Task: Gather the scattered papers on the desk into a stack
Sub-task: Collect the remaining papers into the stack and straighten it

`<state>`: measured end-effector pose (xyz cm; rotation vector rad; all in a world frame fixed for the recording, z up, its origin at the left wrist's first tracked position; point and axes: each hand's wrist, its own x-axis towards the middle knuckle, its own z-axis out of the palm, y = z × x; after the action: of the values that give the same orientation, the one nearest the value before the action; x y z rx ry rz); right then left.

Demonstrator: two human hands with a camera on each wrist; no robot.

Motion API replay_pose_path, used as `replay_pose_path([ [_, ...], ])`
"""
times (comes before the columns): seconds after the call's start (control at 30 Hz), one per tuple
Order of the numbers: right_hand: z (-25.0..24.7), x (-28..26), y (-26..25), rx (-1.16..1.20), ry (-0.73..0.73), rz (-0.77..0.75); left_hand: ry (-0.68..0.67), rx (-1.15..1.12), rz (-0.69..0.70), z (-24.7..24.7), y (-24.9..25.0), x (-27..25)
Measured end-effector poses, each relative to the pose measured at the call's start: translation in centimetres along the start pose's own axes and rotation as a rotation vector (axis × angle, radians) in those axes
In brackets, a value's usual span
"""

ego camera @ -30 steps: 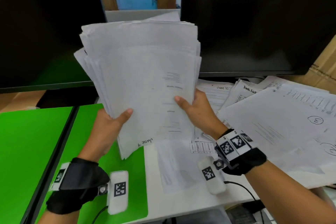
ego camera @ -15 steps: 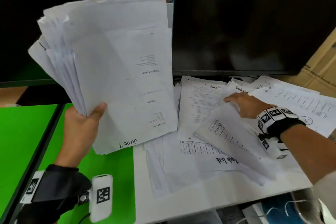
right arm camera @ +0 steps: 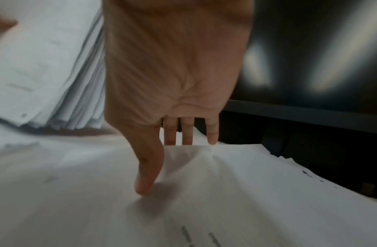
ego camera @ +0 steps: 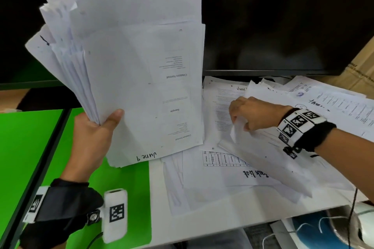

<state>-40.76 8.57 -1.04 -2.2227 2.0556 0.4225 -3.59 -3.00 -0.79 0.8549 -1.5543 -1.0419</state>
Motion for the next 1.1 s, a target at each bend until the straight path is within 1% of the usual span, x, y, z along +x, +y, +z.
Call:
replay_pose_path([
  [0.07,0.1,0.3,-0.6,0.029,-0.097,0.037,-0.002,-0.007,0.005,0.0,0.1,-0.2],
  [0.17,0.3,0.5,-0.7,0.053,-0.132,0.052,0.009,-0.02,0.008,-0.2,0.3,-0.4],
  [0.3,0.0,1.0,-0.6,0.003,-0.186,0.055,0.011,-0.038,-0.006,-0.3,0.4,-0.5],
  [0.37,0.0,1.1,-0.7,-0.006,-0.192,0.058,0.009,-0.054,-0.007,-0.2,0.4,-0.7],
  [0.5,0.0,0.7,-0.7,0.014,-0.147,0.057,0.002,-0.067,-0.014,-0.2,0.2,-0.9],
  [0.6,0.1,0.4,-0.9,0.035,-0.166,0.121,0.006,-0.085,-0.025,-0.3,0.0,-1.0],
  [0.67,0.1,0.4,-1.2,0.081,-0.169,0.111,0.007,-0.096,-0.03,-0.4,0.2,-1.1],
  [0.73,-0.1,0.3,-1.7,0.177,-0.197,0.101,0.007,-0.102,-0.03,-0.5,0.4,-1.2],
  [0.87,0.1,-0.3,-2.2,0.332,-0.27,0.162,0.009,-0.113,-0.034,-0.5,0.5,-1.5],
  [0.97,0.6,-0.7,-2.3,0.386,-0.268,0.187,0.005,-0.118,-0.036,-0.4,0.6,-1.7],
  [1.03,0.8,-0.7,-2.3,0.368,-0.264,0.191,0.006,-0.124,-0.034,-0.2,0.7,-1.8],
  [1.1,0.8,-0.7,-2.5,0.293,-0.276,0.175,0.002,-0.124,-0.034,0.0,0.8,-2.0],
])
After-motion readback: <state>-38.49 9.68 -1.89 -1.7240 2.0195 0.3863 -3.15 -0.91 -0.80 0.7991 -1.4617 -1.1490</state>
